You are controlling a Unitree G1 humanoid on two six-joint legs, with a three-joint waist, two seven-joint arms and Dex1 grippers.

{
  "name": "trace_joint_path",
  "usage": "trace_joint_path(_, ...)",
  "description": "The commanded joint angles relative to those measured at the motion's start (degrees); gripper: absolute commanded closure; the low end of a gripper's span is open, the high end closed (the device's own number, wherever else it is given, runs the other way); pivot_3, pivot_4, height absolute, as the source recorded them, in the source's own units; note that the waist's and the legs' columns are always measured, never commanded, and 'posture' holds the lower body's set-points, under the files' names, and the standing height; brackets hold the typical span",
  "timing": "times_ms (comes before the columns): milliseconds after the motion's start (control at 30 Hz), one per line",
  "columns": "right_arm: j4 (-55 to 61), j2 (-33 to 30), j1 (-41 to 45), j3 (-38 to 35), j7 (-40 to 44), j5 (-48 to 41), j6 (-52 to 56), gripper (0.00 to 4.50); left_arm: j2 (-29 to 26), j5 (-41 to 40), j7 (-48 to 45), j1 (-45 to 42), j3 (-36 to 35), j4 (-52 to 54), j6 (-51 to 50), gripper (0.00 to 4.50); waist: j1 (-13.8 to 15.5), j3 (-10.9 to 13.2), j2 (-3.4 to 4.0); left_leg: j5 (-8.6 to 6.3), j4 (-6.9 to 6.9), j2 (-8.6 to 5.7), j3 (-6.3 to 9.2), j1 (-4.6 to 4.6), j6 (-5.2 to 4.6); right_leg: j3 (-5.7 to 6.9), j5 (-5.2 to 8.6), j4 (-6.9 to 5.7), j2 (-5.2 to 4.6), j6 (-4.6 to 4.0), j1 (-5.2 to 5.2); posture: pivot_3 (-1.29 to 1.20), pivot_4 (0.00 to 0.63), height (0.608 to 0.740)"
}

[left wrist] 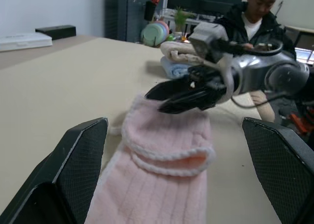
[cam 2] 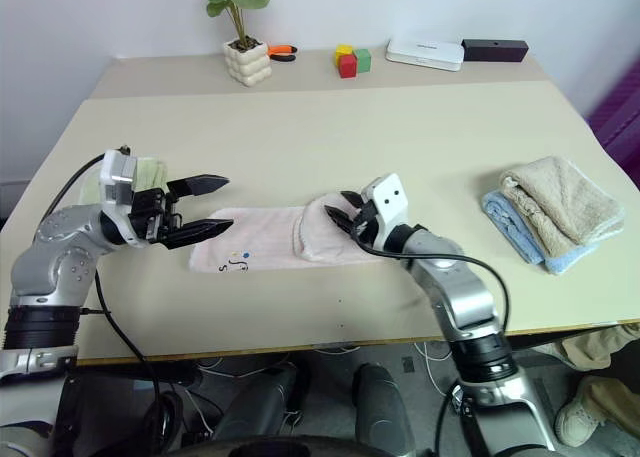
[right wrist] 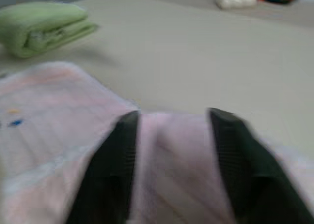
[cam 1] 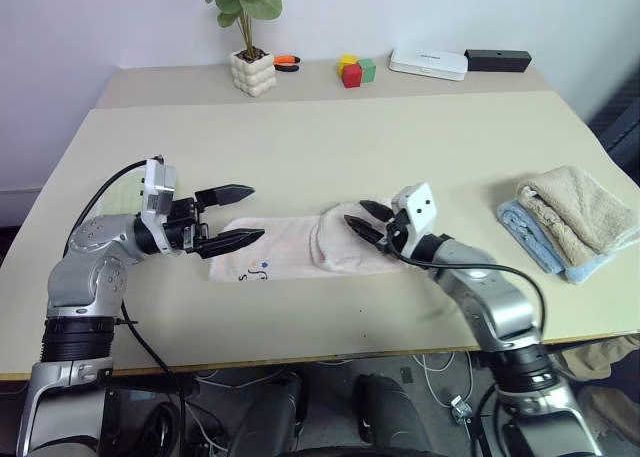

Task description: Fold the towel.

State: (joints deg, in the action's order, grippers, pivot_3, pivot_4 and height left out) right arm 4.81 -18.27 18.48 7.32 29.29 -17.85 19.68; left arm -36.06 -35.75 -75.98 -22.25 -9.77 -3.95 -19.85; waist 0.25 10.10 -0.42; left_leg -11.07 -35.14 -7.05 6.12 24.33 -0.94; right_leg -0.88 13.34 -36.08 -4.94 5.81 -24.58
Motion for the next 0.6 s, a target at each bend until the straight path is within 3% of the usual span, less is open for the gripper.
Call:
trace_joint_path(33, -4.4, 1.0, 0.4, 0.2, -2.3, 5.1, -5.9, 4.43, -0.9, -2.3, 1.6, 2.1, -1.7, 4.6, -1.9, 0.00, 0.2, 0.0, -0.01, 0.00, -0.01, -0.01, 0.00, 0.00, 0.01, 0.01, 0.00, 0.00, 0.01, 0.00, 0.01, 0.00, 0.150, 0.740)
trace_joint_path(133, -10.5, 2.6, 0.1, 0.4, -5.5, 9.0, -9.6, 4.43, -1.1, -4.1, 3.7, 4.9, -2.8, 7.7, -4.6, 0.00, 0.1, 0.0, -0.01, -0.03, 0.00, -0.01, 0.00, -0.05, 0.05, -0.01, 0.00, 0.00, 0.02, 0.00, 0.03, 0.00, 0.150, 0.740)
trace_joint_path(233, -13.2, 1.2, -2.1, 6.3, -2.7, 14.6, -11.7, 4.43, -1.6, -5.9, 5.4, 8.7, -3.8, 11.7, -6.9, 0.00, -0.1, 0.0, -0.03, 0.00, 0.04, 0.00, 0.01, -0.13, 0.10, -0.03, 0.00, -0.04, 0.06, -0.01, 0.04, 0.00, 0.150, 0.740)
trace_joint_path(467, -12.6, 1.4, -0.4, 6.1, 1.1, 14.8, -13.9, 4.43, -0.3, -14.2, 14.5, 12.8, -6.8, 16.3, -17.3, 0.00, -0.2, -0.1, -0.09, -0.05, 0.18, 0.02, 0.02, -0.74, 0.14, -0.04, 0.16, 0.00, 0.06, -0.21, 0.40, 0.00, 0.150, 0.740)
trace_joint_path(567, -7.0, 1.3, -0.8, 6.5, 10.2, 8.1, -12.7, 3.68, 6.4, -29.7, 32.7, 16.9, -11.3, 20.9, -27.3, 0.00, -0.8, -0.1, -0.08, -0.05, 0.20, 0.02, 0.03, -0.74, 0.11, -0.05, 0.17, 0.01, 0.05, -0.16, 0.40, 0.00, 0.150, 0.740)
trace_joint_path(600, -7.2, 1.3, -0.6, 6.6, 9.2, 9.7, -13.8, 3.23, 8.1, -34.6, 37.5, 18.2, -12.7, 22.1, -28.9, 0.00, -0.9, -0.1, -0.11, -0.08, 0.19, 0.02, 0.04, -0.74, 0.07, -0.05, 0.18, 0.00, 0.04, -0.11, 0.40, 0.00, 0.150, 0.740)
